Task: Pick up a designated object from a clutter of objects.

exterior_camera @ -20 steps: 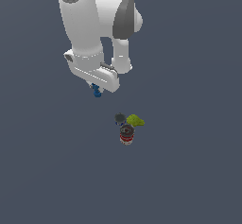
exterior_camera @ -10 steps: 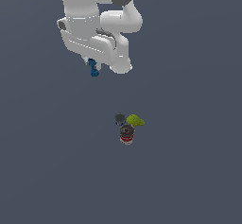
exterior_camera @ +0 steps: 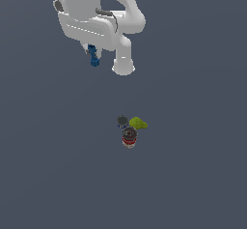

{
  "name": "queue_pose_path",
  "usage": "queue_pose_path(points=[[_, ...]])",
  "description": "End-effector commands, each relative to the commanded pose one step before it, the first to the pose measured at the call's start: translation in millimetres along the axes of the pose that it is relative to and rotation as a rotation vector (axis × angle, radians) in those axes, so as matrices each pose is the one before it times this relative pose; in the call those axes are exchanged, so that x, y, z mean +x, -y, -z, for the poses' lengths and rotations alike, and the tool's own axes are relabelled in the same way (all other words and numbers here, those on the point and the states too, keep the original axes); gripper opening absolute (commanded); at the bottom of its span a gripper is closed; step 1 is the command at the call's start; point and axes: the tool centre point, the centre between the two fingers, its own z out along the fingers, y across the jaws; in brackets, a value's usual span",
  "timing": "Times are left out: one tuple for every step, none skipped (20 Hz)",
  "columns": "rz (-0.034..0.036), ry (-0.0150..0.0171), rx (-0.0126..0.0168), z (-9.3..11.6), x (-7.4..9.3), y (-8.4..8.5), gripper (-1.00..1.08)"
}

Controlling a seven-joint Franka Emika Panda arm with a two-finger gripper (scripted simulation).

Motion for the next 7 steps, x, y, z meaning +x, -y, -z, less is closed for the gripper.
queue_pose_path(points=[[0.00025,0.00077,-0.00046,3.45,-1.21,-0.89,-1.0],[0.0,0.0,0.0,0.25,0.08,0.01,-1.0],[0.0,0.0,0.0,-0.23,0.27,0.15,-1.0],[0.0,0.0,0.0,-0.7,0.46,0.3,-1.0],[0.0,0.0,0.0,-0.99,0.54,0.37,-1.0],[0.0,0.0,0.0,-0.65,0.33,0.23,-1.0],[0.0,0.0,0.0,-0.23,0.12,0.08,-1.0]])
